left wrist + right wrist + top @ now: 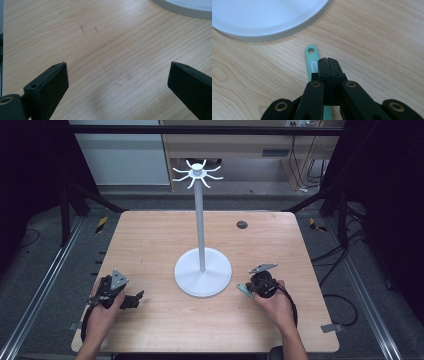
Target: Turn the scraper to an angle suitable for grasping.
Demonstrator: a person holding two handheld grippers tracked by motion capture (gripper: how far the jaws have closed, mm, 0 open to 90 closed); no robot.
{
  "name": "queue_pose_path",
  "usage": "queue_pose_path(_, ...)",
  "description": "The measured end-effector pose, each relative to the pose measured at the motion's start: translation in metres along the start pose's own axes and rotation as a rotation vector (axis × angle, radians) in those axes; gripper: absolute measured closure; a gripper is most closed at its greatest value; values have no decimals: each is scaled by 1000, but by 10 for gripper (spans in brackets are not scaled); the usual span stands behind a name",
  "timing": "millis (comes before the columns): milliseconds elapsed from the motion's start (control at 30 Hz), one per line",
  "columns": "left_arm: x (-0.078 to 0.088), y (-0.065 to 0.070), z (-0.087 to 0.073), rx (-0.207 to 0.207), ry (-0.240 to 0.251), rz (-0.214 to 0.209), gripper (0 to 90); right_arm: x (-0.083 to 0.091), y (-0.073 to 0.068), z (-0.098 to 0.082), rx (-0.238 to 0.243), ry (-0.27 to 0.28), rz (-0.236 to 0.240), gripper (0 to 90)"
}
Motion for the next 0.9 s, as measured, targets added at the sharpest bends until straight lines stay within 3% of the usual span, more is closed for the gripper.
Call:
queue_pose_path(300, 3, -6, -2, 27, 9, 6, 30, 9, -10, 9, 54, 19, -3, 877)
queue_pose_path(400, 5, -7, -3, 35, 13, 17, 32, 11, -14, 13, 79, 0, -8, 851)
queue_pose_path(900, 6, -7, -4, 40, 15, 16, 30, 16, -14, 20, 98, -64, -1, 741)
Point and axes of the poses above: each handheld gripper's, and its own axes: x roughly backward along the jaws, z roughly out of its top, y roughly to its right, the point moved 5 cm from there along -x, roughly forward along the jaws, and after that the axes turned 3 degrees about -x, right-handed, at the moved point
